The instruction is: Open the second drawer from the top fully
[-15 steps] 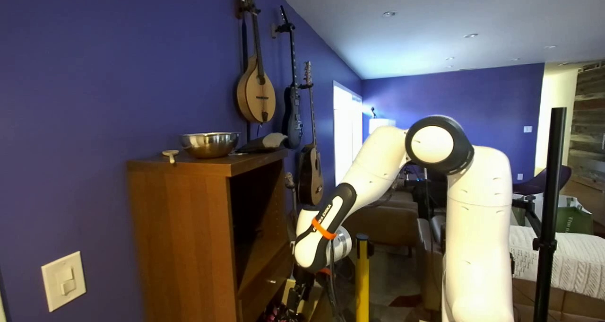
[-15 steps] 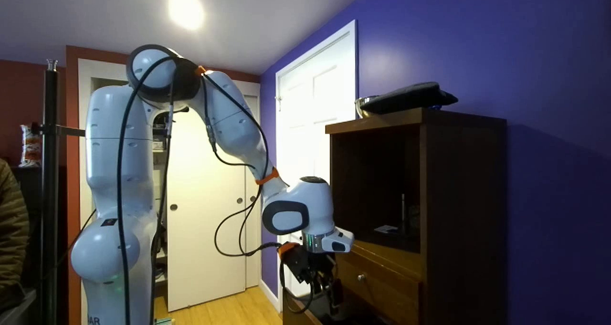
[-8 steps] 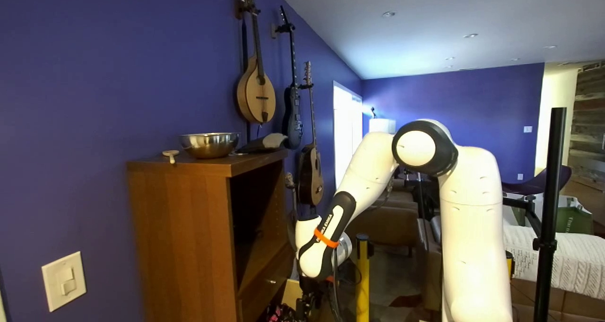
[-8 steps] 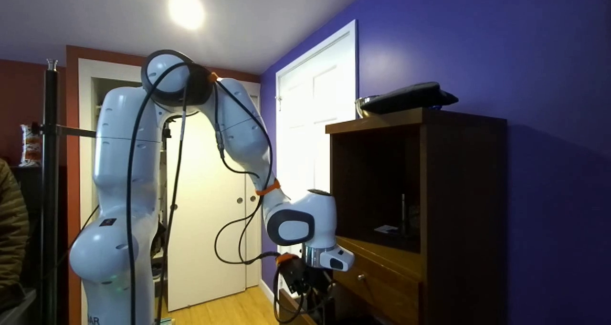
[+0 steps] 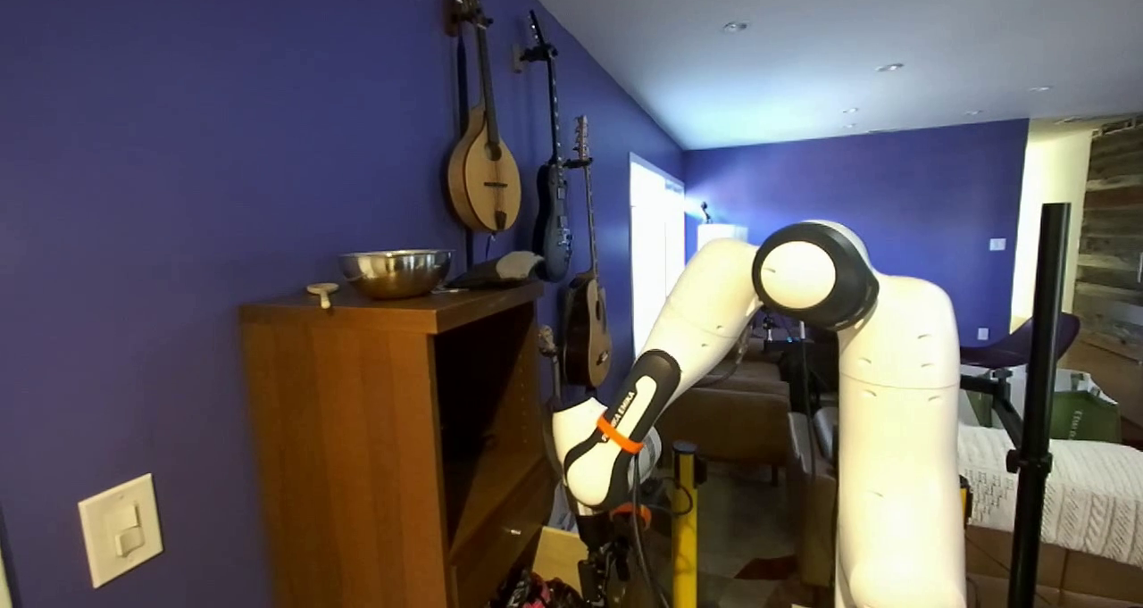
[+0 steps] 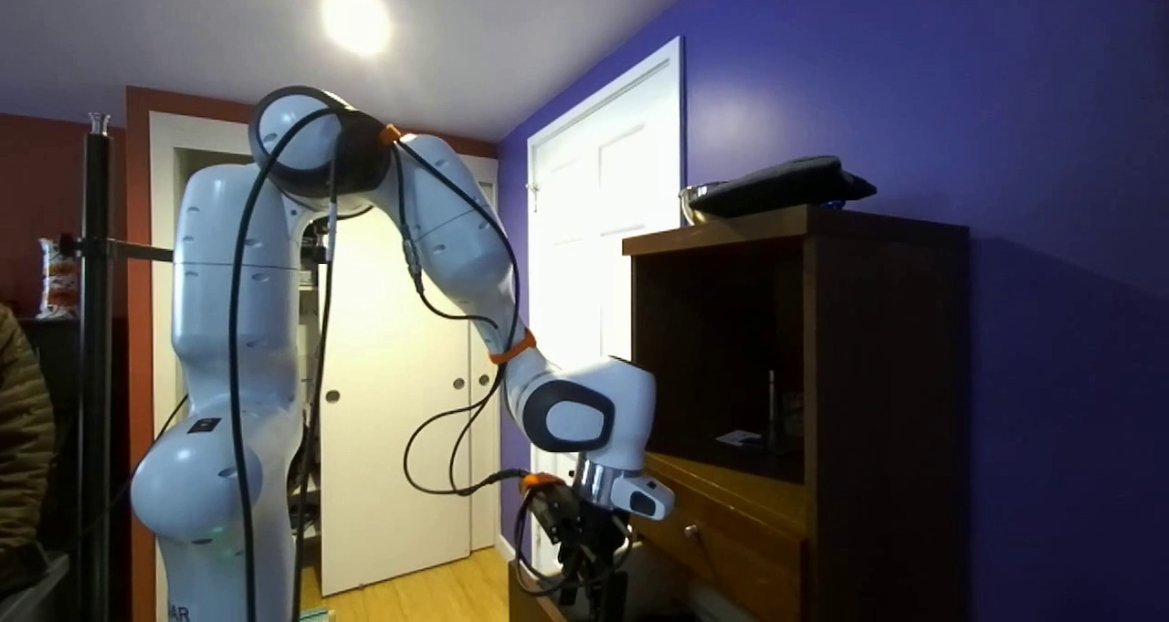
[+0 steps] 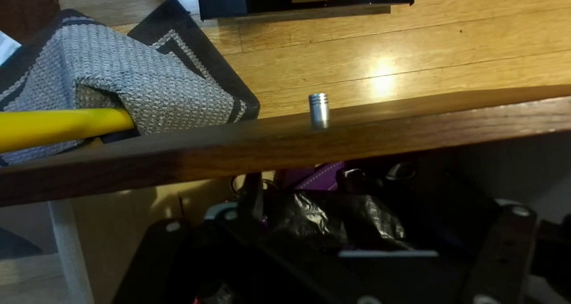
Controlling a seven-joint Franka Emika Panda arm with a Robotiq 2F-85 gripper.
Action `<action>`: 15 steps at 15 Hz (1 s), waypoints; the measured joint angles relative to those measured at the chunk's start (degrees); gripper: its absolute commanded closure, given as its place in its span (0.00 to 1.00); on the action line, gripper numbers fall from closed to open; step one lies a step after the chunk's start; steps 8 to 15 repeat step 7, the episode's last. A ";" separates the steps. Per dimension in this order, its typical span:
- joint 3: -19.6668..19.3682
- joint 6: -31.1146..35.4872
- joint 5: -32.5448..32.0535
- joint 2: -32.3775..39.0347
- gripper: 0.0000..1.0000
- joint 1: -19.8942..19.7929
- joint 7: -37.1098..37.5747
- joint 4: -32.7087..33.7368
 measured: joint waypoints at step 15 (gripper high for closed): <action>-0.33 3.43 10.32 -8.45 0.00 -0.48 -16.88 -1.78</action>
